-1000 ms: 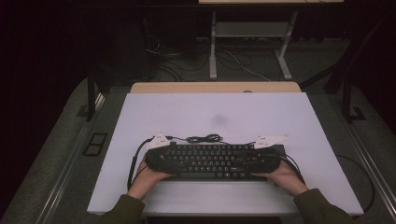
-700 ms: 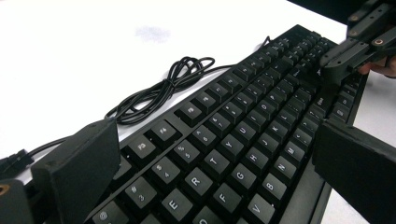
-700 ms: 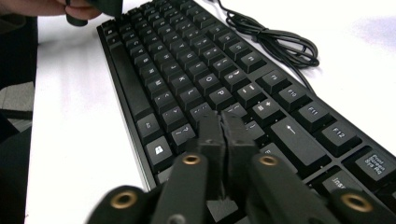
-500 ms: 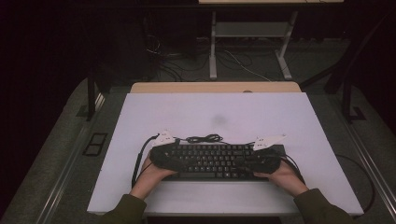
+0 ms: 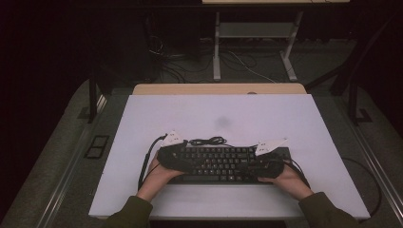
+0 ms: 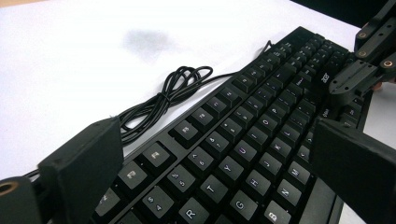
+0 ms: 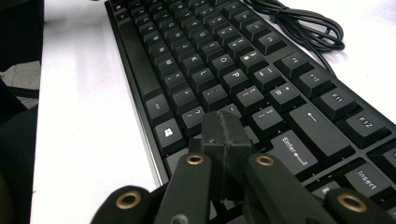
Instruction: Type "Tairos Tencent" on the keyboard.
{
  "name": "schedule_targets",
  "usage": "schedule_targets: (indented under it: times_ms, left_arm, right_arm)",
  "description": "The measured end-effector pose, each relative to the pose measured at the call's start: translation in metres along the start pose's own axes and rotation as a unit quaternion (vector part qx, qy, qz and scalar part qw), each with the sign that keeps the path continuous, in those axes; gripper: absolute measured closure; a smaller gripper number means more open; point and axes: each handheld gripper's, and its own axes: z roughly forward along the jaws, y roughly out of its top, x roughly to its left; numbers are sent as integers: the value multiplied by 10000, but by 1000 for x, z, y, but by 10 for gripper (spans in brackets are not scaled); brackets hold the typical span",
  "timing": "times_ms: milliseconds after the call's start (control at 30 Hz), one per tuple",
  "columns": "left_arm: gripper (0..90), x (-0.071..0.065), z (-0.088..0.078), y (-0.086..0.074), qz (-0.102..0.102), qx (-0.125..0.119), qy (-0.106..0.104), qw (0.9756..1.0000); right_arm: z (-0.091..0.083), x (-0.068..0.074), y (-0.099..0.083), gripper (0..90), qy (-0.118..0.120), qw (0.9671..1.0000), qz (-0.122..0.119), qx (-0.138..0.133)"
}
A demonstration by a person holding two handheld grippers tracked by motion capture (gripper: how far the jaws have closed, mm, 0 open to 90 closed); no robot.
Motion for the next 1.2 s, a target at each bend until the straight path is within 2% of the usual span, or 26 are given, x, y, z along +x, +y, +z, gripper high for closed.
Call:
schedule_targets:
  times_ms: [300,633,733,1000,1200]
  left_arm:
    - [139,0,0,0,37,74,-13,10000]
    - [207,0,2,0,-6,172,-59,9998]
    - [263,-1,3,0,47,237,-118,9996]
    - [446,0,7,0,18,352,-176,9992]
    - [635,1,9,1,63,491,-238,9985]
  right_arm:
    - [2,1,-1,894,-8,9999,-70,95]
    - [5,2,-2,894,-62,9996,-154,221]
    - [5,2,-2,894,-67,9996,-157,226]
    - [6,3,-2,894,-73,9995,-175,233]
    - [6,3,-2,894,-78,9995,-175,233]
